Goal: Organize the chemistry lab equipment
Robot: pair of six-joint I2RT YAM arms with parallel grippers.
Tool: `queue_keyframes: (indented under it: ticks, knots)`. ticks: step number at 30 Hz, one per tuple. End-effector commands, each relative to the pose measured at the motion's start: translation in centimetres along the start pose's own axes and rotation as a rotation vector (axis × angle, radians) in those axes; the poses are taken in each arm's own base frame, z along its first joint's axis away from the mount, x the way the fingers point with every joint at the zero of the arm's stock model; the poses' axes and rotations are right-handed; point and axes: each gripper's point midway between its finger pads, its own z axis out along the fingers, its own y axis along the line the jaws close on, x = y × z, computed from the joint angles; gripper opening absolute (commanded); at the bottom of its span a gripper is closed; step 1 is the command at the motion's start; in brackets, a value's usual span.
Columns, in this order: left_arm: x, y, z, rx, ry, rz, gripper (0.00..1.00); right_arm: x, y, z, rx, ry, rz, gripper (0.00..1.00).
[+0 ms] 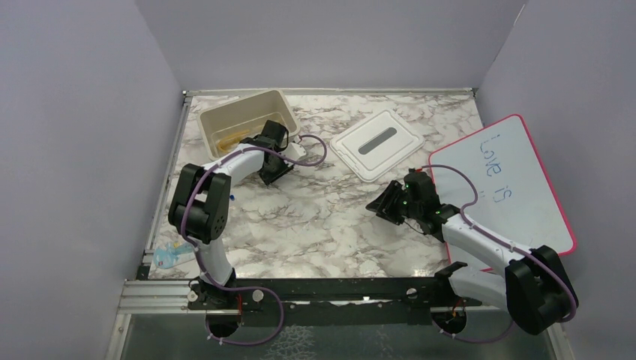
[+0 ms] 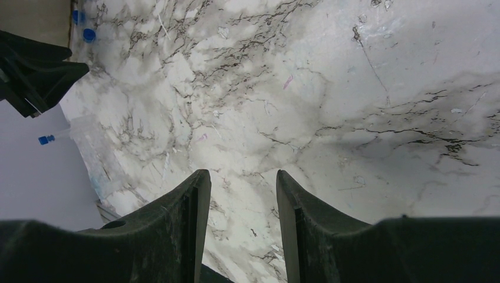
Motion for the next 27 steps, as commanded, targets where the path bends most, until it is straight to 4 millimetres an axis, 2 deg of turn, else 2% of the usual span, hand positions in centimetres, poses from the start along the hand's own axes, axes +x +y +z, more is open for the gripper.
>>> queue_keyframes:
  ticks: [1, 5, 13, 16, 21, 27]
  knots:
    - [0.2, -1.6, 1.0, 0.085, 0.002, 0.009, 0.35, -0.4, 0.5, -0.4, -0.009, -0.009, -0.008, 0.49]
    - [-0.4, -2.3, 0.9, 0.133, -0.012, -0.016, 0.32, -0.5, 0.5, -0.4, -0.007, -0.013, -0.010, 0.49]
    - [-0.7, -2.7, 0.3, 0.145, -0.018, -0.006, 0.33, -0.5, 0.5, -0.3, -0.006, -0.013, -0.009, 0.49]
    - [-1.1, -1.7, -0.3, 0.098, -0.022, -0.002, 0.36, -0.5, 0.5, -0.3, -0.006, -0.012, -0.010, 0.49]
    - [-1.1, 1.2, -0.6, -0.061, -0.007, -0.010, 0.41, -0.4, 0.5, -0.2, -0.010, -0.010, -0.009, 0.49]
    - [-1.1, 2.2, -1.0, -0.134, -0.009, 0.006, 0.47, -0.3, 0.3, -0.1, -0.005, -0.006, -0.009, 0.49]
